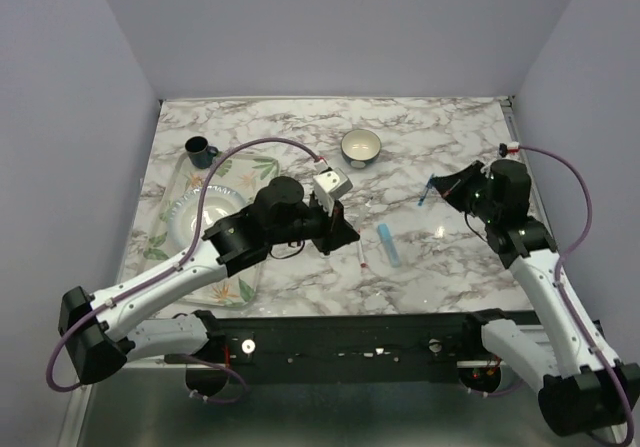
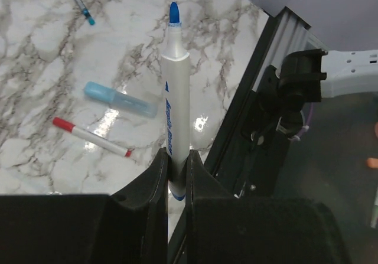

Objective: Insert the pens into the pen caps

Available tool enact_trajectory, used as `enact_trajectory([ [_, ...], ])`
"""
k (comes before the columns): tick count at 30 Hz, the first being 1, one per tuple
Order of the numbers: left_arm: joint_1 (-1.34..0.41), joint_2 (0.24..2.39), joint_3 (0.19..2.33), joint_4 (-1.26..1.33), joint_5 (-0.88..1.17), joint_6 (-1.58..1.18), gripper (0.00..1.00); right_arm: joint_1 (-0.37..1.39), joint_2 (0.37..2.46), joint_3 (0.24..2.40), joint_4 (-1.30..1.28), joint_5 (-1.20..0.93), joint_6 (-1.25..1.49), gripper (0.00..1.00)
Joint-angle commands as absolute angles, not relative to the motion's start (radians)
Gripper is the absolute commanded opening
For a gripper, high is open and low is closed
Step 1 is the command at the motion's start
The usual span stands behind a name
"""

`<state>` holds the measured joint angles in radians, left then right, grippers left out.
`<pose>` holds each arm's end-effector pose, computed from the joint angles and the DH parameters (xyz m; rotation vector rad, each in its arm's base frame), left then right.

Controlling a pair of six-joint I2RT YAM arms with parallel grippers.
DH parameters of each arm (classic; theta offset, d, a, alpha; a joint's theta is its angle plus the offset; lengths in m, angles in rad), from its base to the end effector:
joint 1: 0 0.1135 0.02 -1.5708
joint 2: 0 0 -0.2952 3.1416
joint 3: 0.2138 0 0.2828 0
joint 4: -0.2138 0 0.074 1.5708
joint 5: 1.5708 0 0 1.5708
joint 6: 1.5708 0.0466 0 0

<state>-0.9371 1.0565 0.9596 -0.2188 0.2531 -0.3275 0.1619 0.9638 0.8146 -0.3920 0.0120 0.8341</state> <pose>0.1498 -0.2236 0.3665 0.7850 1.8732 -1.0746 0.2342 0.0377 0.3121 0.7215 2.0430 0.5740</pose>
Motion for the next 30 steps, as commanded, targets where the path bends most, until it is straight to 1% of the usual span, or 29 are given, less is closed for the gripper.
enact_trajectory([
  [1, -0.919, 1.137, 1.028, -0.149, 0.465, -0.406, 0.00, 0.161, 0.783, 0.792, -0.126, -0.397, 0.639, 0.01],
  [2, -0.916, 1.150, 1.026, -0.137, 0.453, -0.411, 0.00, 0.161, 0.760, 0.763, -0.100, -0.447, 0.661, 0.01],
  [4, -0.894, 1.166, 1.013, -0.092, 0.459, -0.439, 0.00, 0.163, 0.710, 0.714, 0.059, -0.520, 0.734, 0.01],
  [8, -0.847, 1.209, 0.968, 0.026, 0.592, -0.521, 0.00, 0.163, 0.681, 0.620, 0.297, -0.673, 0.860, 0.01],
  [10, -0.841, 1.203, 0.944, 0.070, 0.621, -0.525, 0.00, 0.172, 0.677, 0.575, 0.399, -0.699, 0.905, 0.01],
  [18, -0.838, 1.190, 0.913, 0.115, 0.695, -0.531, 0.00, 0.224, 0.692, 0.531, 0.584, -0.718, 0.939, 0.01],
  [25, -0.838, 1.170, 0.899, 0.132, 0.701, -0.540, 0.00, 0.323, 0.752, 0.557, 0.610, -0.667, 0.907, 0.01],
  [30, -0.838, 1.152, 0.891, 0.124, 0.703, -0.532, 0.00, 0.350, 0.778, 0.589, 0.614, -0.647, 0.894, 0.01],
])
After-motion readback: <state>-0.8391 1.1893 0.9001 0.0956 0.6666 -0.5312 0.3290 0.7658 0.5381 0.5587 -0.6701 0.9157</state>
